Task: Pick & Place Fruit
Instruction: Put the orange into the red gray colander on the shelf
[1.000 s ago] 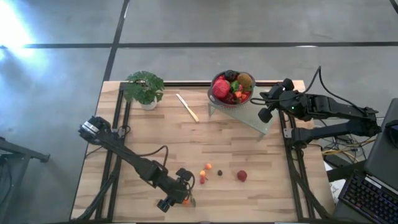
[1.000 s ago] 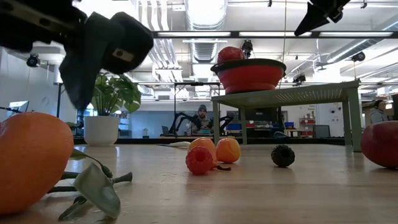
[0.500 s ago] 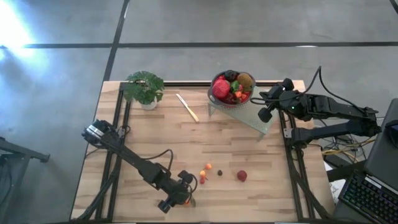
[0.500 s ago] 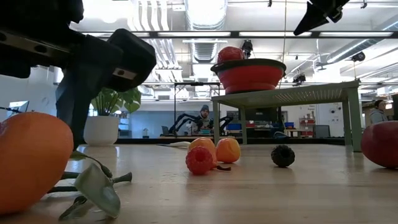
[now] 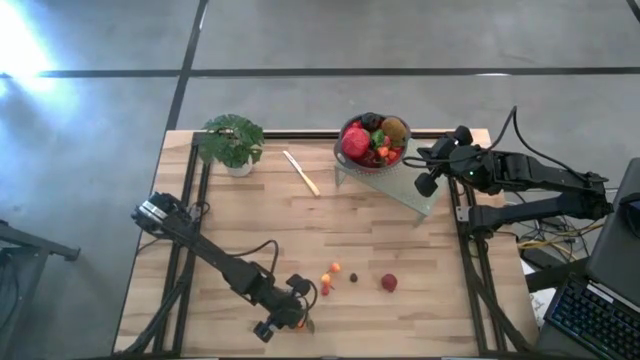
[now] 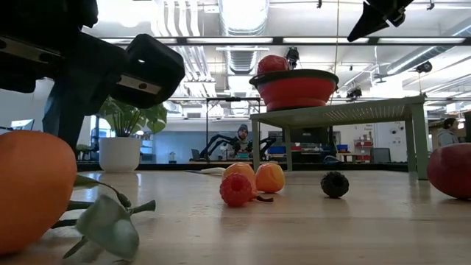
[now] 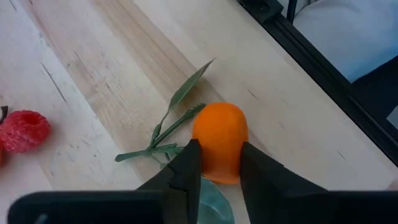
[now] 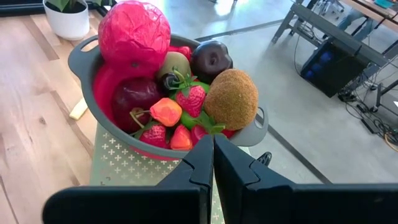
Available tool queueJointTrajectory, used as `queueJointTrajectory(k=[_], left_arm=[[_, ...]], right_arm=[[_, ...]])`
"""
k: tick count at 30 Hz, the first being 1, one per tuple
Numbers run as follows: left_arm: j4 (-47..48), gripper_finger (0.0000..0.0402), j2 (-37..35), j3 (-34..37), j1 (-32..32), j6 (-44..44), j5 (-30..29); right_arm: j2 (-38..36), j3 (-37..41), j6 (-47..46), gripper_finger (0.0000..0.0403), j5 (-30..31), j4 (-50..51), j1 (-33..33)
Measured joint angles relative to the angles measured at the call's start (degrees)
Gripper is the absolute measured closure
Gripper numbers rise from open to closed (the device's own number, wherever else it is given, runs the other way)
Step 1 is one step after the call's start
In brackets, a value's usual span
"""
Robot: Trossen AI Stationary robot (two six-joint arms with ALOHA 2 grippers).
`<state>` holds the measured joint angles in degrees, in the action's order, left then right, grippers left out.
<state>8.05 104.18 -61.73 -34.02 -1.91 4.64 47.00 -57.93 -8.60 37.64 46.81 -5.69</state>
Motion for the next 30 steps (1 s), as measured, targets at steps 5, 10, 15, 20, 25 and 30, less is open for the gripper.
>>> queueJointTrajectory(k=[5, 10, 15, 20, 25, 30], left_arm=[[0.02, 0.0301, 0.00, 0.00, 0.00, 0.04, 0.00], [0.04, 0.0301, 0.00, 0.00, 0.02, 0.08, 0.02], [0.45, 0.0302, 0.00, -0.44, 0.01, -0.05, 0.00], [0.90, 0.0305, -0.09, -2.58, 0.00, -3.24, -2.26], [2.00, 0.0306, -0.09, -4.36, 0.00, -9.42, -8.43], [2.07, 0.0307, -0.09, -6.16, 0.00, -18.77, -19.82]], right_arm=[[0.00, 0.01, 0.01, 0.0394, -0.02, -0.01, 0.02], [-0.01, 0.07, 0.04, 0.0394, -0.03, 0.02, 0.02], [0.00, 0.07, -0.76, 0.0394, -0.12, 0.04, 0.02], [-0.02, 0.09, -3.19, 0.0394, -6.61, 0.01, 0.07], [-0.02, 2.67, -3.50, 0.0394, -19.58, -4.81, 1.53], [-0.02, 8.70, -5.62, 0.0394, -28.39, -14.42, 5.55]])
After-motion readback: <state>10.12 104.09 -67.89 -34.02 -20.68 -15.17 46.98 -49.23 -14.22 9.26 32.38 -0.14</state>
